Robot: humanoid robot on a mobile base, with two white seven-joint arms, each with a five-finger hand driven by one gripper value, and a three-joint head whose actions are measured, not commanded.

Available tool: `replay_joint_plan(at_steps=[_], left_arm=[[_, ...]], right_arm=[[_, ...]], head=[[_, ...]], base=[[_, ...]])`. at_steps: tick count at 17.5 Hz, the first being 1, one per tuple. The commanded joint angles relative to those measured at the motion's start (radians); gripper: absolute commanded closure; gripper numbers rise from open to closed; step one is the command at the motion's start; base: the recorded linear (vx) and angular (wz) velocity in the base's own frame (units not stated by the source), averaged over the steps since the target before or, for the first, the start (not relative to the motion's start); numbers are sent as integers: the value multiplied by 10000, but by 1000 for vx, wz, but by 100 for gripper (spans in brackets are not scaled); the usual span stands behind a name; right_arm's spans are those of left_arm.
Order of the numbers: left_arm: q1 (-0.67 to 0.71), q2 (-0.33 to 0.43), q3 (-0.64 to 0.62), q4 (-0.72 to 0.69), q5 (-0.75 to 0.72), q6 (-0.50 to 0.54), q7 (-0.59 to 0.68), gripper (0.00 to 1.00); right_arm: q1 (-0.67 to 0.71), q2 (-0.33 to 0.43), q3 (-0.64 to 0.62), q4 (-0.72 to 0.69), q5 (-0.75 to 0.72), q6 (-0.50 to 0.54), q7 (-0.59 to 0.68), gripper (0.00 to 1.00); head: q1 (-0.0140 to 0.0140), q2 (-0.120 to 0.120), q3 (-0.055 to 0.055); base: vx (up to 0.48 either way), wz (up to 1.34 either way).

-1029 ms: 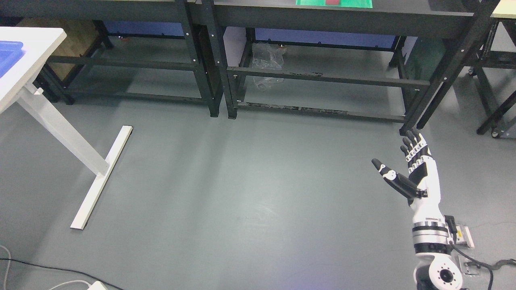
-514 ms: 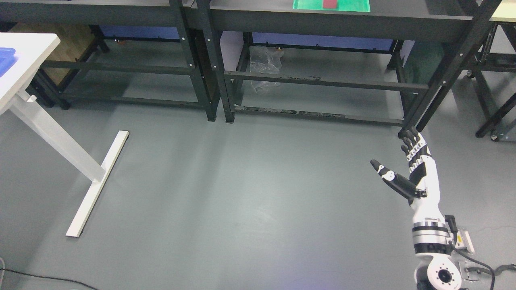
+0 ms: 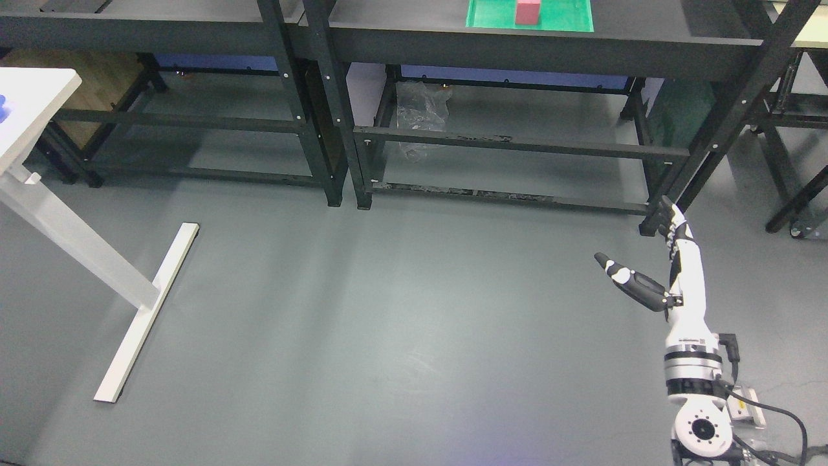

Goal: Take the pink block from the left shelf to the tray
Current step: 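Reach the right hand toward the pink cube in the green tray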

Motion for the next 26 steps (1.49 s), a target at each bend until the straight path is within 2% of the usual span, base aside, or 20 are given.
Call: replay_joint_plan(at_steps=[1, 4, 7, 12, 15, 19, 23, 26], left_arm=[[92, 175, 0, 0, -15, -8, 6, 0], [92, 175, 0, 0, -15, -8, 6, 0], [92, 175, 0, 0, -15, -8, 6, 0], [92, 175, 0, 0, -15, -8, 6, 0], [92, 175, 0, 0, -15, -8, 6, 0], [92, 175, 0, 0, -15, -8, 6, 0], [92, 175, 0, 0, -15, -8, 6, 0], [92, 175, 0, 0, -15, 7, 6, 0]], right_arm=[[0, -175, -91, -215, 2582, -717, -44, 0], [122, -175, -92, -215, 1772, -1515, -14, 0], [199, -175, -76, -215, 1003, -1763, 78, 0], [169, -175, -122, -215, 1077, -1962, 79, 0], [123, -229, -199, -230, 2376, -2054, 63, 0], [-245, -613, -322, -230, 5519, -2008, 17, 4], [-368, -844, -260, -199, 7225, -1932, -13, 7], [-368, -844, -276, -214, 7459, -1641, -242, 6]], head=[[0, 0, 0], [0, 0, 0], [0, 0, 0], [0, 0, 0], [0, 0, 0], [0, 0, 0], [0, 0, 0], [0, 0, 0]], base=[[144, -63], [134, -44], [141, -1], [140, 0], [126, 67], [125, 37], [169, 87], [209, 58]])
